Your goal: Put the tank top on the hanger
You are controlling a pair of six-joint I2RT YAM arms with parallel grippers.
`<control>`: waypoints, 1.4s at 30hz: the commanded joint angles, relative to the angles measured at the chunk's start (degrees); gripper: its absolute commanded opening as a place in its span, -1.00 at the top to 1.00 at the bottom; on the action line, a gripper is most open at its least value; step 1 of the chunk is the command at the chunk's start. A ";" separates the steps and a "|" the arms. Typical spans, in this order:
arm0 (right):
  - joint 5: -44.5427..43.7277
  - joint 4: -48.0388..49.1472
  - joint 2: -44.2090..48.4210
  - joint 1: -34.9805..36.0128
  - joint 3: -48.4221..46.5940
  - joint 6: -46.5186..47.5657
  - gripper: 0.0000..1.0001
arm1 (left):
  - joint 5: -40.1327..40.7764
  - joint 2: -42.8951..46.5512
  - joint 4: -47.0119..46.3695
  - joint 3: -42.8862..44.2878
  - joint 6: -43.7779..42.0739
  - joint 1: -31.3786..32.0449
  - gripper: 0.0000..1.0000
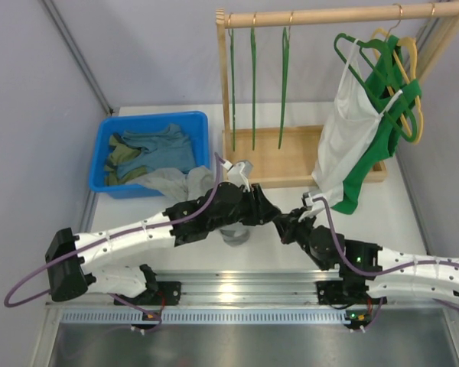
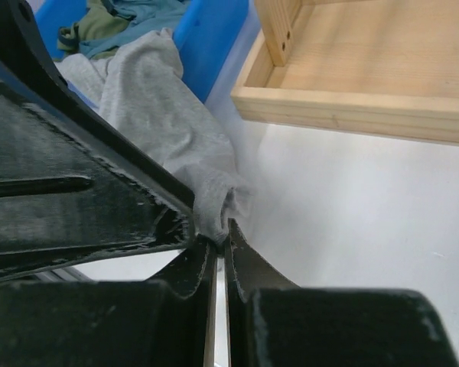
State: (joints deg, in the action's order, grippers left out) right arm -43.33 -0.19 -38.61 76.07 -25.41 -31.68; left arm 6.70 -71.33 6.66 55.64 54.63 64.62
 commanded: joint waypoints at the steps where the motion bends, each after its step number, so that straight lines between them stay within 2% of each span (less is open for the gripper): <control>1: -3.25 -3.38 2.57 1.18 -4.03 -1.27 1.00 | 1.21 3.21 0.02 1.67 -3.12 0.24 0.05; 5: -4.39 -9.12 3.45 1.27 -6.05 -3.29 1.00 | 1.91 8.29 0.29 0.97 -8.29 0.33 -0.05; 9: -6.06 -14.31 2.75 1.27 -9.38 -4.79 1.00 | 3.40 13.22 3.27 -0.87 -11.65 0.24 -0.02; 10: -6.24 -15.19 2.58 1.27 -9.92 -5.05 1.00 | 4.63 14.19 5.02 -2.71 -11.91 0.33 0.01; 11: -6.50 -16.33 2.40 1.27 -10.45 -5.14 1.00 | 5.25 16.20 5.90 -3.86 -12.26 0.33 0.22; 12: -6.50 -16.86 2.23 1.36 -11.41 -5.23 1.00 | 5.69 17.01 7.13 -5.00 -12.44 0.42 0.31; 16: -6.42 -17.74 1.35 1.27 -12.21 -5.06 1.00 | 5.69 18.95 8.37 -12.28 -12.36 2.26 0.35; 21: -5.71 -17.22 0.82 1.27 -12.47 -4.97 1.00 | 11.49 14.30 5.57 -16.08 -10.78 6.91 0.20; 26: -5.19 -17.74 0.82 1.18 -12.91 -5.23 1.00 | 15.53 6.04 1.26 -16.88 -10.07 7.71 0.09; 37: -4.75 -19.59 2.05 1.18 -13.44 -5.93 1.00 | 17.03 -8.46 -10.95 -16.44 -13.84 8.15 0.03; 42: -4.13 -20.20 2.66 1.27 -13.35 -6.46 1.00 | 18.53 -13.91 -12.36 -15.12 -14.64 8.24 0.04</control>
State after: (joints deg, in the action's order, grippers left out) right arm -47.55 -20.80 -36.99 76.40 -35.81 -37.39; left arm 22.94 -83.24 0.34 38.70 41.63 72.49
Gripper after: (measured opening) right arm 0.018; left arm 0.482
